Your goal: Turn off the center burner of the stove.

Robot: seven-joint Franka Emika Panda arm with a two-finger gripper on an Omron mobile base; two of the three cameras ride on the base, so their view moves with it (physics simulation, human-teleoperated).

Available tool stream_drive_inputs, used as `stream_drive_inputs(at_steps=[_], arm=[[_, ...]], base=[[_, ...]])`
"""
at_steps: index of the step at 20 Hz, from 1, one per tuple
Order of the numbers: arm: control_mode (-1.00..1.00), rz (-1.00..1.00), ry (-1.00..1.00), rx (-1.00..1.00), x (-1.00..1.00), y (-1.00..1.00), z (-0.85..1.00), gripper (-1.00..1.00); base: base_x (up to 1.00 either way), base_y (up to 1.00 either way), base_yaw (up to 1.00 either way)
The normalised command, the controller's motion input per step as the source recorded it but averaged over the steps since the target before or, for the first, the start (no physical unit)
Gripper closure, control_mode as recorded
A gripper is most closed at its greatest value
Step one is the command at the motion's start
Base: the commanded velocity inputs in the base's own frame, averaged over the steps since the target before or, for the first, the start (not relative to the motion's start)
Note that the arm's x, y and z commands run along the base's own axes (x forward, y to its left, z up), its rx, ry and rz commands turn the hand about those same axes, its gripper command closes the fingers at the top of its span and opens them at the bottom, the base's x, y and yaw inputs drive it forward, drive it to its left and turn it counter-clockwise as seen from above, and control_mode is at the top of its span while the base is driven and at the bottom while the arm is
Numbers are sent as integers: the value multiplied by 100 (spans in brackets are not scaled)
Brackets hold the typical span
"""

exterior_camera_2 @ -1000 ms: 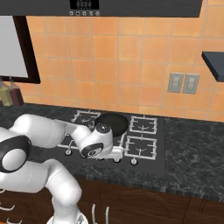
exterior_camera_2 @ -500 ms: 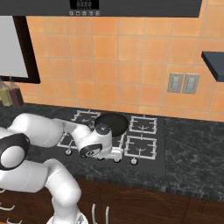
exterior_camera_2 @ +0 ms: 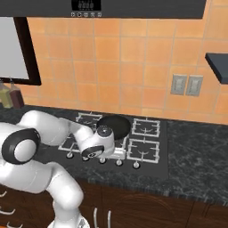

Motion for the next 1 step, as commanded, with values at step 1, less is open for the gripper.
stream_drive_inputs(at_steps=[1], arm=[[-100,-37,17,8,-37,-39,-15,100]], base=[[0,0,0]])
